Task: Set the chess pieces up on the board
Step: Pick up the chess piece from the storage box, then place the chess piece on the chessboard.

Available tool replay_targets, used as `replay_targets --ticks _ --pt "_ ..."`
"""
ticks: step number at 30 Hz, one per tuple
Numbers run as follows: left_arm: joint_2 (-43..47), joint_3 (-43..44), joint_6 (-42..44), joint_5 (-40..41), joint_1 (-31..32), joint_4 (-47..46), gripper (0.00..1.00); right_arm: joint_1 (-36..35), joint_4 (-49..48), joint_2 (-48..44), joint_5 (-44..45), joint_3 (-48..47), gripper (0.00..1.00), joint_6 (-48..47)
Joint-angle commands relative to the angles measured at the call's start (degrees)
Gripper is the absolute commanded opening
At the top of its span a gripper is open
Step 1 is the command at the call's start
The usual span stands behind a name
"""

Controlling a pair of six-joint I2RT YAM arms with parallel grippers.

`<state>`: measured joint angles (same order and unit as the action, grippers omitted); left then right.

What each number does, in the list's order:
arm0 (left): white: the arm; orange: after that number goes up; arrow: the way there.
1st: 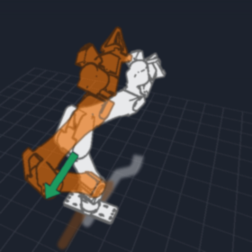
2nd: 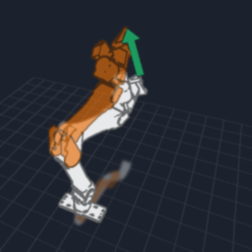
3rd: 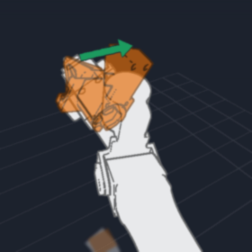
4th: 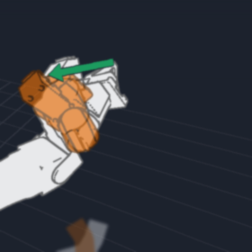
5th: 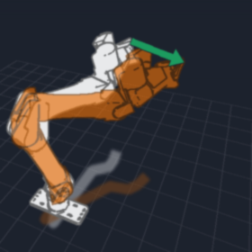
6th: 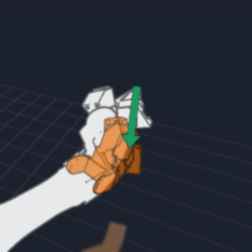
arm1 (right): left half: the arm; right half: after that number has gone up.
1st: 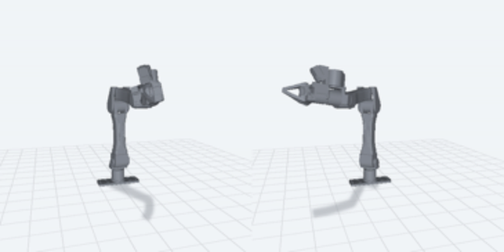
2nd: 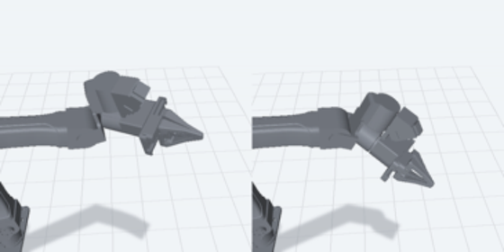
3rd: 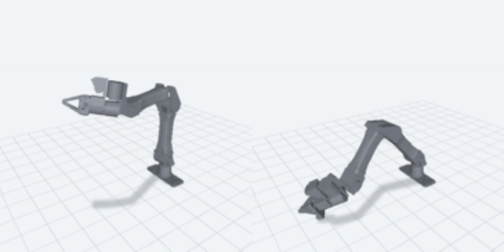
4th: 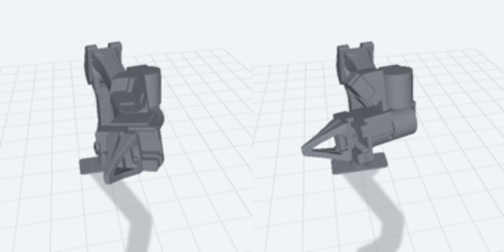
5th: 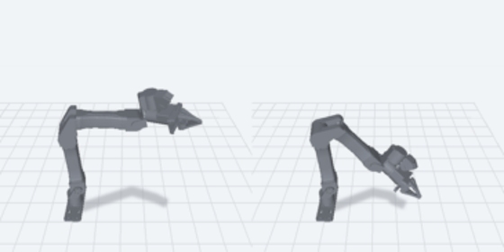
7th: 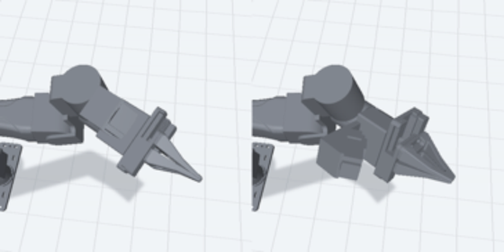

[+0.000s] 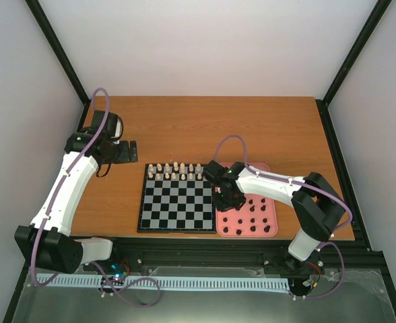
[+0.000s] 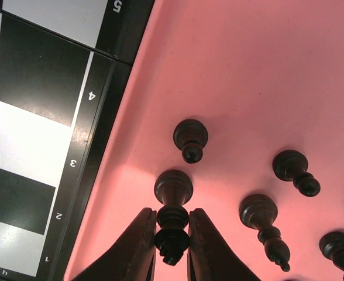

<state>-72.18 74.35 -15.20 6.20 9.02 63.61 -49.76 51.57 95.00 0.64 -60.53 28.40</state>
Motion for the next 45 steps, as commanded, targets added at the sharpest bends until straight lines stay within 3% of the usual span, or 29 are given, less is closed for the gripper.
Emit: replay_targets --ticks 1,9,23,34,45 --pt "-0.3 1.1 0.3 0.6 -0.1 -0.4 1.0 -0.5 0.0 0.9 0.4 -0.4 0.14 0.2" --pt "-0.5 1.4 0.4 0.9 -0.1 -0.2 1.0 -0.5 4.0 -0.9 0.5 -3.9 0.03 -0.5" --pt "-1.4 0.9 0.9 3.6 -0.1 -0.3 1.0 -2.1 11.0 -7.1 -3.9 -11.5 0.03 -3.5" --pt "-4.7 3.0 -0.2 4.4 -0.1 1.7 1.0 -13.2 13.2 3.2 -6.9 -22.7 0.03 -1.8" --pt "-7.3 6.0 -1.7 4.1 -0.1 2.3 1.0 -18.9 13.6 13.9 -6.6 -30.9 0.03 -1.3"
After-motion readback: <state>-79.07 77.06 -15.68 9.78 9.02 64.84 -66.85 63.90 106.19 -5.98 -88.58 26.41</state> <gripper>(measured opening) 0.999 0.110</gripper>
